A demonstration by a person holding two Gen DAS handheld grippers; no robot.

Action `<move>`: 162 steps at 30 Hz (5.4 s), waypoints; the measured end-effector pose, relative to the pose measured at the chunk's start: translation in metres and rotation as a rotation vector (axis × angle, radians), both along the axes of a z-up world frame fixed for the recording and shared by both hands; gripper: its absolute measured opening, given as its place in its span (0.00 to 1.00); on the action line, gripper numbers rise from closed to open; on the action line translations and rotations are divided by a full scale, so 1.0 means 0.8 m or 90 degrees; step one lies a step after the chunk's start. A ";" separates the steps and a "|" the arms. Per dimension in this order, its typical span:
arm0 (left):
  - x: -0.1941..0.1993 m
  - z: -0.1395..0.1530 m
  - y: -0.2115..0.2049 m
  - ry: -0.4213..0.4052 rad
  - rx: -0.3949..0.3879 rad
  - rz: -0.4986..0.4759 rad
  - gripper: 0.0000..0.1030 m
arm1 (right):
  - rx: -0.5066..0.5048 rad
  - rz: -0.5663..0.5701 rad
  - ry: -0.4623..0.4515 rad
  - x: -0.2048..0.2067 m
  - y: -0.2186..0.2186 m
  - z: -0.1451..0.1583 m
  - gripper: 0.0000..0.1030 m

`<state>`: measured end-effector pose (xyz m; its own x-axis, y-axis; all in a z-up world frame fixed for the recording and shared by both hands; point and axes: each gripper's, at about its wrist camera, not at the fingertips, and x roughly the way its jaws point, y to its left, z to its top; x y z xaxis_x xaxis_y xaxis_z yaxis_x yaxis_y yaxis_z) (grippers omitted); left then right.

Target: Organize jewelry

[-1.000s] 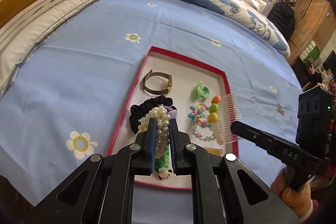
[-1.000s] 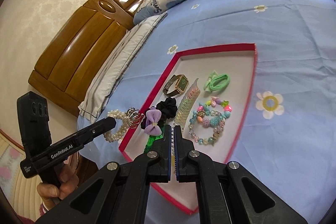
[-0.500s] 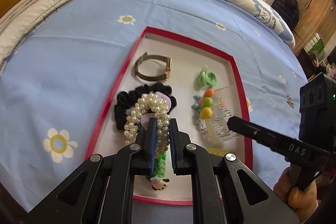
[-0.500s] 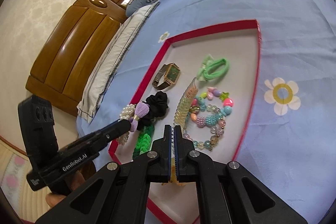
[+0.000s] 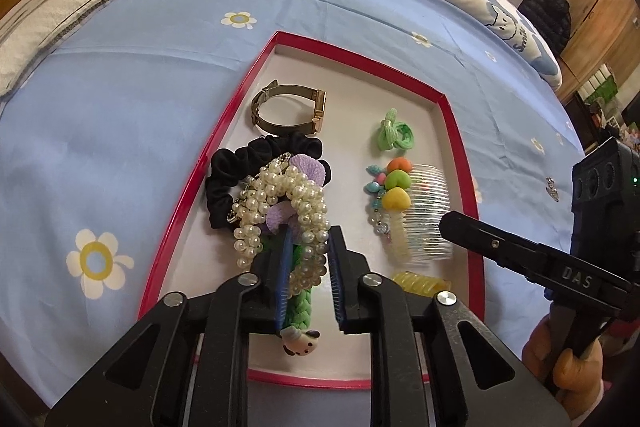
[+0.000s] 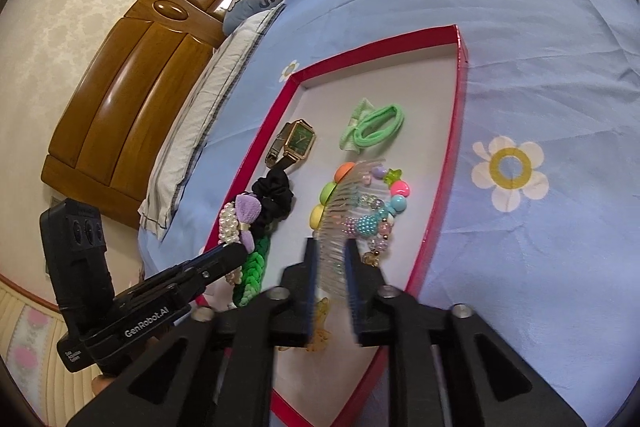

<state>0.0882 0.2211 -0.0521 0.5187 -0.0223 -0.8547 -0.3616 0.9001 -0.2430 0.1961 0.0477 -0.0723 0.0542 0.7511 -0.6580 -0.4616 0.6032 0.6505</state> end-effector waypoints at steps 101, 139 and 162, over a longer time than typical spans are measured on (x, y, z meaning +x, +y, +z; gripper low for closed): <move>-0.151 0.070 -0.052 -0.065 0.210 0.077 1.00 | -0.154 -0.054 -0.341 -0.162 -0.054 0.078 1.00; -0.147 0.070 -0.056 -0.062 0.213 0.072 1.00 | -0.154 -0.052 -0.331 -0.159 -0.053 0.075 1.00; -0.148 0.071 -0.055 -0.062 0.211 0.072 1.00 | -0.152 -0.048 -0.334 -0.163 -0.051 0.077 1.00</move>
